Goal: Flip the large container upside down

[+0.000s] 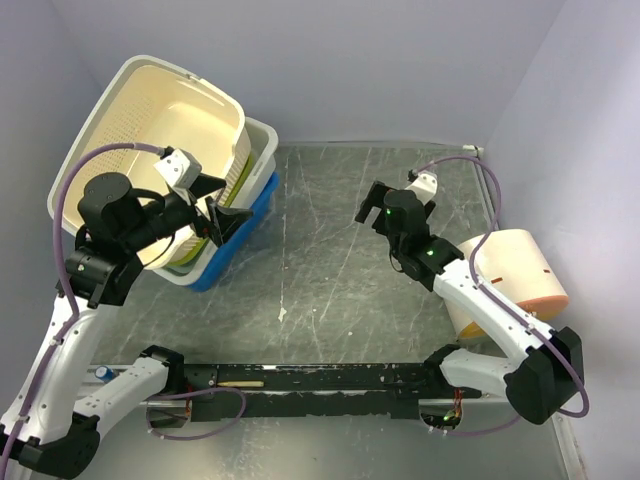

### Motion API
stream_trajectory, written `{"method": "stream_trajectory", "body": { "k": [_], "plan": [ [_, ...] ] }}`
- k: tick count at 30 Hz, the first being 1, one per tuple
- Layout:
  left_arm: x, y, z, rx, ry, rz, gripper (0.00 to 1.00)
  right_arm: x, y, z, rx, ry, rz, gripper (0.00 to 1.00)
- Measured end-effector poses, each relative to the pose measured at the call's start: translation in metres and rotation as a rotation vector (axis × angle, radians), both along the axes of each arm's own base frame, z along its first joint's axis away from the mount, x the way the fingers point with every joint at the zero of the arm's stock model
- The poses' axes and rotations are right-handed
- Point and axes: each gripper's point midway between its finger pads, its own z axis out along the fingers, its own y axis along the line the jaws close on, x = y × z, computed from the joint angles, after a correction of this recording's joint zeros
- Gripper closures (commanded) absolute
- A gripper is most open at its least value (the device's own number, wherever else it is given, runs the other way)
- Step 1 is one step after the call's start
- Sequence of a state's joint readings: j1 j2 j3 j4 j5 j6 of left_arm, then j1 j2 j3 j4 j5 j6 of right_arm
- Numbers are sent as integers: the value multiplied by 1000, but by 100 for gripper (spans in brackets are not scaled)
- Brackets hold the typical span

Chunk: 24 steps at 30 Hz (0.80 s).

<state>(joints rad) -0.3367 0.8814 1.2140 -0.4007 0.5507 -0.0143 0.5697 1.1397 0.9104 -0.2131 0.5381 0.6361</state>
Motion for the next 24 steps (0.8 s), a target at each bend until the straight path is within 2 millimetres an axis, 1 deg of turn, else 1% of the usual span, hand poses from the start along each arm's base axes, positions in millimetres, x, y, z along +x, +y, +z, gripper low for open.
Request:
{"method": "stream_trajectory", "body": {
  "k": [7,12,15,18,20,24],
  "plan": [
    [0,2,1,-2,-4,14,0,4,8,0,16,-8,29,0],
    [10,8,-1,-17,27,79,0,5,10,-4,11,2,37,0],
    [28,16,4,-40,71,180,0,5,11,-5,10,6,41,0],
    [52,24,18,-71,107,290,1,6,13,-4,15,-3,48,0],
    [68,26,31,-104,120,345,0,5,13,-4,13,-9,58,0],
    [87,28,43,-169,155,413,1,5,13,-1,3,-25,69,0]
  ]
}}
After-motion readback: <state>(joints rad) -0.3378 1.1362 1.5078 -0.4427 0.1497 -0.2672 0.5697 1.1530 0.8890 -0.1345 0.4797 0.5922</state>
